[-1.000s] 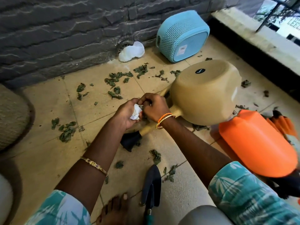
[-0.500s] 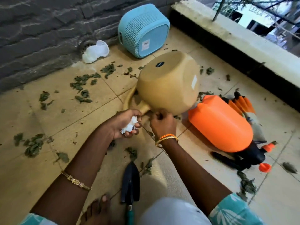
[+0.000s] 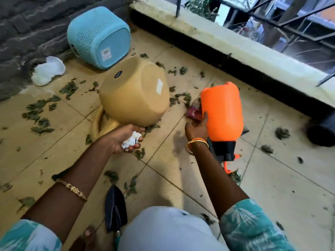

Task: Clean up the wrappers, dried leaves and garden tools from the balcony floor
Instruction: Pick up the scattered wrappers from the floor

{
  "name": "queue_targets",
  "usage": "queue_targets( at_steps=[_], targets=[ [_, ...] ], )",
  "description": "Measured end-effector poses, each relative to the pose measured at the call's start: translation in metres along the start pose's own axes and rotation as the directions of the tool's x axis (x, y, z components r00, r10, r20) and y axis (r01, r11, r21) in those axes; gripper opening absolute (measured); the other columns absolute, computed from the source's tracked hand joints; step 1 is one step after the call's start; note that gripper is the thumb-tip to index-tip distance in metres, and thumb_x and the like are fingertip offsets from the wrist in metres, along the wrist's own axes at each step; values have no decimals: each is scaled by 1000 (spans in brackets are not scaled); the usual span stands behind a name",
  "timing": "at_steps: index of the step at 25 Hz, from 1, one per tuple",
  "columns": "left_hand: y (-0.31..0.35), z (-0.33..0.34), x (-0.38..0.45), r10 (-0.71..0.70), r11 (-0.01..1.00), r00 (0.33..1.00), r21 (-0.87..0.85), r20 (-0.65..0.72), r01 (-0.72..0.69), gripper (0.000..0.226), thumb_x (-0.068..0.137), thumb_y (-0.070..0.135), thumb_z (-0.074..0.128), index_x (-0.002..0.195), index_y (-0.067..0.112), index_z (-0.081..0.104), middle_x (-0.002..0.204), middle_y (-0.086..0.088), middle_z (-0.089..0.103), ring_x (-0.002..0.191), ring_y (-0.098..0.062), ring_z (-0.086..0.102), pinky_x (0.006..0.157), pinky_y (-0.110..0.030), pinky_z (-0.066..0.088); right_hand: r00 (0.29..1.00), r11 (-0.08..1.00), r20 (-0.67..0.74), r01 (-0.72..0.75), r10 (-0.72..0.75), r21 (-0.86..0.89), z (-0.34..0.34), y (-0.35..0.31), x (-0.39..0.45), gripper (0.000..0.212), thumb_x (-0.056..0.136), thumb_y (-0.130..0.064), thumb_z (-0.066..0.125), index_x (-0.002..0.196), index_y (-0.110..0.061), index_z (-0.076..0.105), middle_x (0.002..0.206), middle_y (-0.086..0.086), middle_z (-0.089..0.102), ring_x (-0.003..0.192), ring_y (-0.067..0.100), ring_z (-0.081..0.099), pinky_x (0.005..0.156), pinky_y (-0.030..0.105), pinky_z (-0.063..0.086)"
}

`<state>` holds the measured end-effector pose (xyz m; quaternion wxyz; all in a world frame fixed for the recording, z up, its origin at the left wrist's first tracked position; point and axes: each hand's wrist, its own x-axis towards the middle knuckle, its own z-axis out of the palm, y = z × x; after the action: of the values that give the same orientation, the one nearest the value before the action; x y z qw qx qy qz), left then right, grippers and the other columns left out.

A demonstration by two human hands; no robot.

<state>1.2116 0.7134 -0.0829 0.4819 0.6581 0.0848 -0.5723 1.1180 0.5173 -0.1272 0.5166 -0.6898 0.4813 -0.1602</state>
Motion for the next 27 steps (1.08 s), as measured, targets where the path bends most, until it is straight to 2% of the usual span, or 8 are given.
queue_targets(
  at_steps=[6, 9, 12, 15, 19, 23, 25, 27],
  targets=[
    [28, 31, -18, 20, 983, 1000, 180, 19, -23, 17, 98, 28, 39, 86, 20, 48, 56, 3, 42, 41, -9, 39, 29, -13, 25, 981, 984, -95, -165, 170, 65, -58, 16, 10, 81, 62, -30, 51, 141, -20, 34, 129, 11, 54, 117, 32, 51, 100, 35, 39],
    [45, 39, -49, 80, 976, 996, 205, -25, -74, 24, 99, 20, 35, 105, 15, 58, 62, 2, 43, 40, -8, 43, 30, -13, 25, 978, 979, -47, -203, 204, 34, -60, 8, 5, 56, 76, -13, 55, 132, -14, 46, 120, 8, 55, 111, 28, 53, 92, 31, 40],
    [61, 34, -76, 125, 960, 990, 261, -67, -103, 31, 98, 18, 35, 111, 8, 60, 63, 1, 47, 42, -9, 44, 31, -14, 26, 989, 928, 117, -36, 85, -372, -52, -2, 18, 52, 85, -10, 55, 135, -10, 42, 145, 16, 35, 131, 34, 35, 105, 37, 31],
    [72, 34, -76, 173, 947, 983, 284, -57, -150, 31, 97, 17, 35, 111, 8, 61, 62, 2, 50, 42, -9, 45, 33, -15, 27, 943, 700, 334, 243, -7, -672, -42, 13, 53, 47, 94, -17, 43, 141, -14, 35, 157, 13, 7, 143, 34, 6, 115, 47, 12],
    [71, 45, -57, 136, 940, 991, 313, 18, -134, 28, 96, 17, 36, 105, 10, 62, 63, 1, 49, 43, -10, 44, 34, -15, 27, 901, 466, 408, 427, -146, -775, -33, 37, 69, 46, 98, -7, 31, 144, -7, 28, 154, 12, 19, 143, 28, 12, 115, 45, 17],
    [75, 55, -42, 84, 934, 992, 340, 92, -111, 28, 97, 17, 37, 112, 10, 60, 64, 1, 48, 43, -10, 44, 34, -16, 27, 898, 744, 189, 436, -398, -507, -41, 29, 57, 39, 89, 0, 48, 126, -8, 56, 127, 16, 56, 112, 32, 54, 92, 36, 43],
    [84, 64, -38, 95, 908, 987, 395, 130, -140, 28, 97, 18, 38, 113, 13, 60, 66, 0, 49, 46, -10, 44, 37, -17, 29, 954, 934, 1, 292, -298, -206, -51, 15, 50, 32, 83, 2, 54, 112, -7, 66, 108, 14, 67, 91, 24, 62, 83, 33, 48],
    [104, 72, -35, 156, 850, 974, 481, 164, -217, 29, 98, 18, 39, 116, 15, 62, 70, -2, 52, 51, -12, 46, 44, -21, 32, 995, 990, -29, 96, -94, 102, -62, -12, 48, 34, 78, 9, 58, 109, -5, 67, 100, 15, 68, 70, 14, 62, 73, 30, 55]
  ],
)
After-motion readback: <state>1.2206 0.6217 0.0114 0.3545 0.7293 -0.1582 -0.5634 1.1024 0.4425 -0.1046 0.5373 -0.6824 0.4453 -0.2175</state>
